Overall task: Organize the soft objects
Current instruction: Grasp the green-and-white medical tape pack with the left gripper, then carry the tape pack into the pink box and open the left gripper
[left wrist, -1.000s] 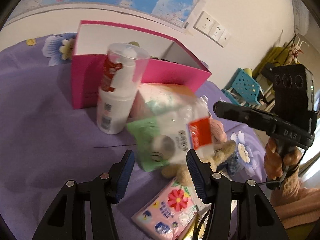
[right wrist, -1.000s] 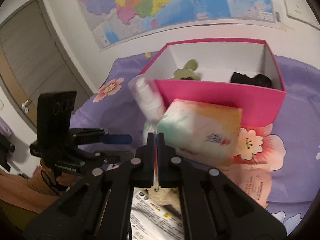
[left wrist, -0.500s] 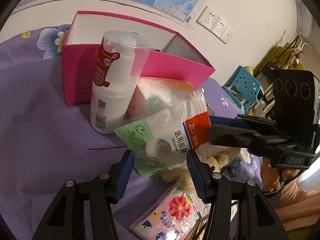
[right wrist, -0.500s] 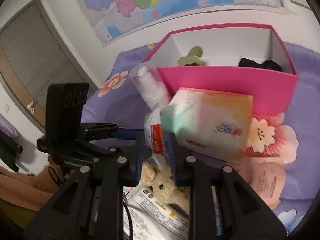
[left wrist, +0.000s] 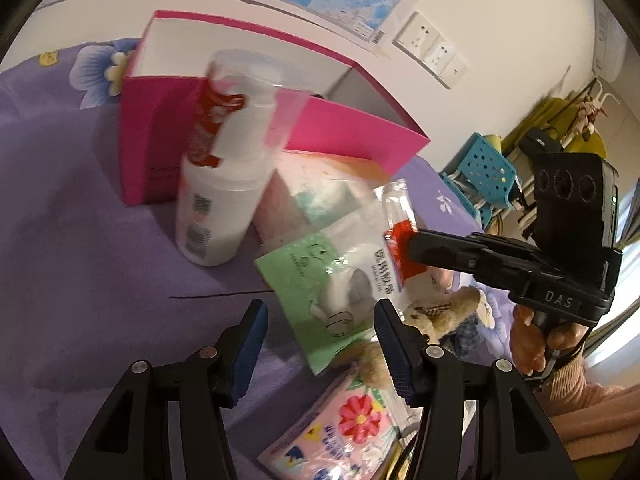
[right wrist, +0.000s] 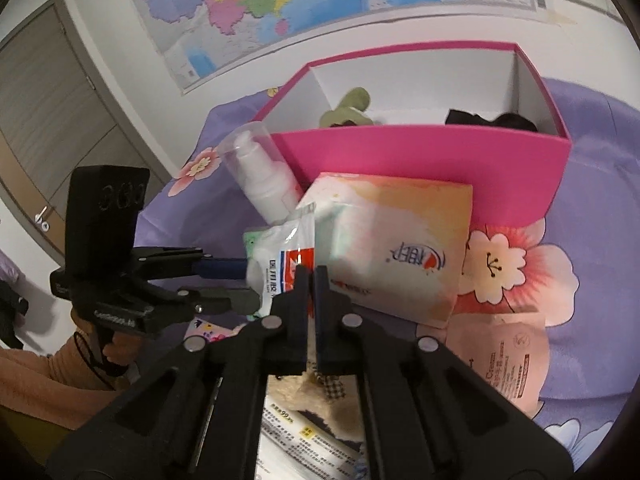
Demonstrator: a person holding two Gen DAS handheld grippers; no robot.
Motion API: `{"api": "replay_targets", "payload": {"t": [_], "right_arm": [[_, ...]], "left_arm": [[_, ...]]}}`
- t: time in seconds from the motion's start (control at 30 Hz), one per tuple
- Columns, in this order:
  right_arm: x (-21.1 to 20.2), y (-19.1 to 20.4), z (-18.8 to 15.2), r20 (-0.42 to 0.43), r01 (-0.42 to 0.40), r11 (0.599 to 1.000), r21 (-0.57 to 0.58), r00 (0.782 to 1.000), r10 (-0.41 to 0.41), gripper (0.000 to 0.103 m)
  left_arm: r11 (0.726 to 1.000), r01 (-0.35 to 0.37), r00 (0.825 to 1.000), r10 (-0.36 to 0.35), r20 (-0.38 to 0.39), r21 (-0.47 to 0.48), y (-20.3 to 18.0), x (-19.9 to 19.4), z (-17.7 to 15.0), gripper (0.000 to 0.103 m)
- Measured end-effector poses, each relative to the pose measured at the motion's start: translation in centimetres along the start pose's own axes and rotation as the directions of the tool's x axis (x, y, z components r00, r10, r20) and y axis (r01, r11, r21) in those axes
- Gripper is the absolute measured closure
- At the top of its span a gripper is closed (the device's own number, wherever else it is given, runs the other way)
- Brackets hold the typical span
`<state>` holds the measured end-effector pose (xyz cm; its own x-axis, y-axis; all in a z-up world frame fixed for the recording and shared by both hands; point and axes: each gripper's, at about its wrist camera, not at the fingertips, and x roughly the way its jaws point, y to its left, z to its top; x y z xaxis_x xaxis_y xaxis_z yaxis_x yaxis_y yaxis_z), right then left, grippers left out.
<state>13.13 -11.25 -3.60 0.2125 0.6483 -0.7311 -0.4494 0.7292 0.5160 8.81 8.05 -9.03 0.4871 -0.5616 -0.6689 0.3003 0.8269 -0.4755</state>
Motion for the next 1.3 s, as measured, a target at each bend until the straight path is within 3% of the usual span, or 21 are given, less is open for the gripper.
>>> {"api": "replay_targets", "payload": {"t": [0.13, 0.23, 0.5, 0.8, 1.3], "right_arm": [[-0.4, -0.1, 0.0, 0.012, 0.005, 1.0, 0.007, 1.0, -0.005, 0.1], [-1.2, -0.3, 0.2, 0.029, -0.009, 1.0, 0.021, 1.0, 0.008, 0.1], [-4.6, -0.1, 1.3, 0.103, -0.008, 1.0, 0.013, 0.995, 0.007, 0.1], [-7.9, -1.1, 4.5, 0.195, 0.037, 0.999, 0.011, 0.98, -0.038, 0.099], [-7.8, -5.4, 9.3, 0.235, 0.081, 0.993, 0.084, 0.967, -0.099, 0.099]], "left_arm": [[0.999, -0.023, 1.0, 0.022, 0.018, 0.041, -1.2, -0.7, 0.0, 0.065], [0.998, -0.02, 0.999, 0.018, 0.044, 0.054, -1.8, -2.0, 0.3, 0.07], [0.988, -0.051, 0.994, 0.036, 0.1, 0.147, -5.2, -4.2, 2.1, 0.07], [0.964, -0.104, 0.988, 0.072, 0.136, 0.243, -9.1, -4.2, 6.8, 0.07], [0.945, -0.208, 0.974, 0.177, 0.142, 0.251, -10.4, -0.9, 14.0, 0.07]]}}
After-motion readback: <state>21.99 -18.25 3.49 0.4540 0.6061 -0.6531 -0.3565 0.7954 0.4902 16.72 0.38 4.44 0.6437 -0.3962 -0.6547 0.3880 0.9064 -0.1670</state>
